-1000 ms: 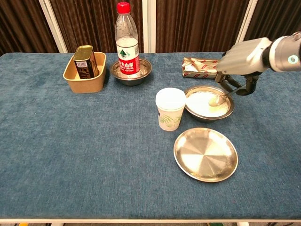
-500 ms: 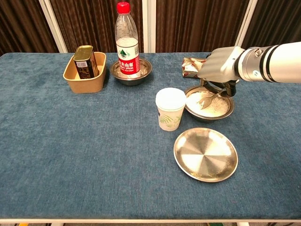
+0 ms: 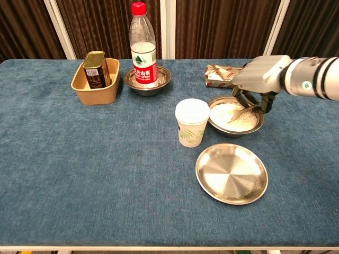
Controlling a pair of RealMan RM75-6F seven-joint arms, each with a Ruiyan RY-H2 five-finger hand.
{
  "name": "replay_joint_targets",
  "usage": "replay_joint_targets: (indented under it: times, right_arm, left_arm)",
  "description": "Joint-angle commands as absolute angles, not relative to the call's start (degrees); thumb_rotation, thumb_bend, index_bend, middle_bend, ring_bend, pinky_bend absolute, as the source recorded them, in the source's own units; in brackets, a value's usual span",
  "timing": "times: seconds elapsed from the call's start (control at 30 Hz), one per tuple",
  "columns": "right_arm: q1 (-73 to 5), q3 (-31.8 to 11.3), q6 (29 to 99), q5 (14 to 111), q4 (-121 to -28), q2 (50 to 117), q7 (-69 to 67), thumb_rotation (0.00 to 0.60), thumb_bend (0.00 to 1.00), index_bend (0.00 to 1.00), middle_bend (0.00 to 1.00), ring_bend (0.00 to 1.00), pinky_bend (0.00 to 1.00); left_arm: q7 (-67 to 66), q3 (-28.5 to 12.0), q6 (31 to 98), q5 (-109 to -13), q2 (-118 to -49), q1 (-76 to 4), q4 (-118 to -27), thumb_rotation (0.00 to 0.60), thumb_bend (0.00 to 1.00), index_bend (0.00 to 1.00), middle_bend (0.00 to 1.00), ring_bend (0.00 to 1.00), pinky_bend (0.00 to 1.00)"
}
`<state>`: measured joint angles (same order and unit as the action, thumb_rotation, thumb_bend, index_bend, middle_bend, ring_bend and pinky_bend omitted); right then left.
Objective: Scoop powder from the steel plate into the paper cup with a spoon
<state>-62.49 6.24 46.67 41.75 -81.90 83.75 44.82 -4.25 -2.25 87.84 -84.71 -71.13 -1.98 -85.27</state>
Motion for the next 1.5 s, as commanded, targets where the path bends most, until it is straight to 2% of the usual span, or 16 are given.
replay_joint_targets:
  times: [0.03, 0.6, 1.03, 1.3, 1.5]
  right_arm:
    - [-59.0, 5.8, 47.4, 46.3, -81.9, 81.6, 39.4, 0.6, 0.36, 0.55, 0.55, 0.21, 0.1]
    - [-53.2, 3.1, 46.8, 57.7, -82.5, 76.8, 26.6, 0.6, 0.36, 0.55, 0.55, 0.21, 0.08]
    - [-55.7, -1.3, 44.4, 61.9, -90.4, 73.1, 26.3, 0.6, 0.36, 0.55, 0.55, 0.22, 0.07]
    - [-61.3, -2.7, 40.3, 59.0, -92.1, 74.0, 33.9, 0.6, 0.36, 0.55, 0.55, 0.22, 0.07]
    - [-67.8, 0.7, 39.7, 54.6, -91.9, 75.6, 49.8, 0.6, 0.36, 0.55, 0.55, 0.22, 0.05]
  left_arm:
    - [-4.6, -2.4, 88.0, -84.8, -70.9, -2.0, -85.6, 0.6, 0.14, 0.16, 0.11, 0.06, 0.05]
    - [-8.2, -2.4, 88.5, -85.1, -69.5, -2.0, -89.1, 0.6, 0.14, 0.16, 0.1, 0.06, 0.05]
    - [-8.6, -2.6, 87.4, -84.1, -69.1, -2.3, -89.8, 0.6, 0.13, 0.16, 0.1, 0.06, 0.05]
    - [-7.5, -2.5, 87.2, -84.0, -69.5, -2.2, -88.9, 0.6, 0.13, 0.16, 0.1, 0.06, 0.05]
    - [-6.6, -2.4, 87.4, -84.0, -69.9, -2.0, -88.0, 0.6, 0.13, 0.16, 0.1, 0.06, 0.05]
